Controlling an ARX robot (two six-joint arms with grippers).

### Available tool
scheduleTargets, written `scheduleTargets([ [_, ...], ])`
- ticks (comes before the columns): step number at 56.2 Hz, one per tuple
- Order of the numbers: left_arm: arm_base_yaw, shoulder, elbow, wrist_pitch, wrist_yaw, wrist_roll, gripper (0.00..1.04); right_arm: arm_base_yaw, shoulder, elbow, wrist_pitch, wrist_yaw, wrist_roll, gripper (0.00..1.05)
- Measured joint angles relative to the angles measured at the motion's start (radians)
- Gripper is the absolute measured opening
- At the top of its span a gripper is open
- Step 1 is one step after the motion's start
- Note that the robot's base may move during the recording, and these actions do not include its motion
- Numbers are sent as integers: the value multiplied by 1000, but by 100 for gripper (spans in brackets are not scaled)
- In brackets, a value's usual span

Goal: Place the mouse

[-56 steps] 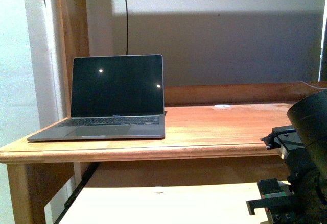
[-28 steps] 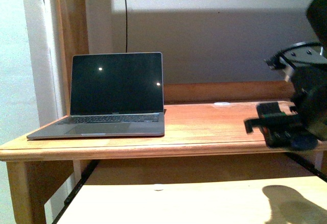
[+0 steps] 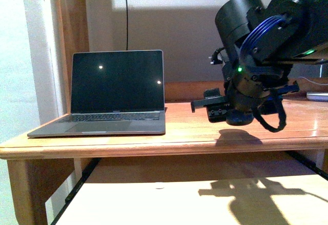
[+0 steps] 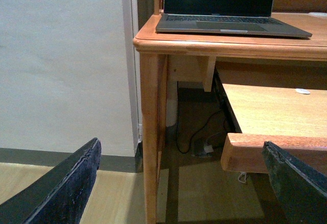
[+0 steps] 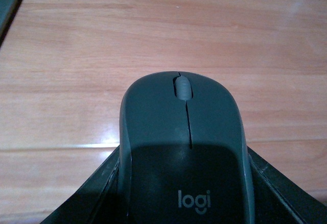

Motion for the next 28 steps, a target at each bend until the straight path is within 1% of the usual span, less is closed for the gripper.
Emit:
scheduleTargets([
  [19,0,0,0,0,0,0,97,36,154,162,-19,24,-3,55],
  [28,0,0,0,0,0,0,97,44,192,203,-20,46,-6,55],
])
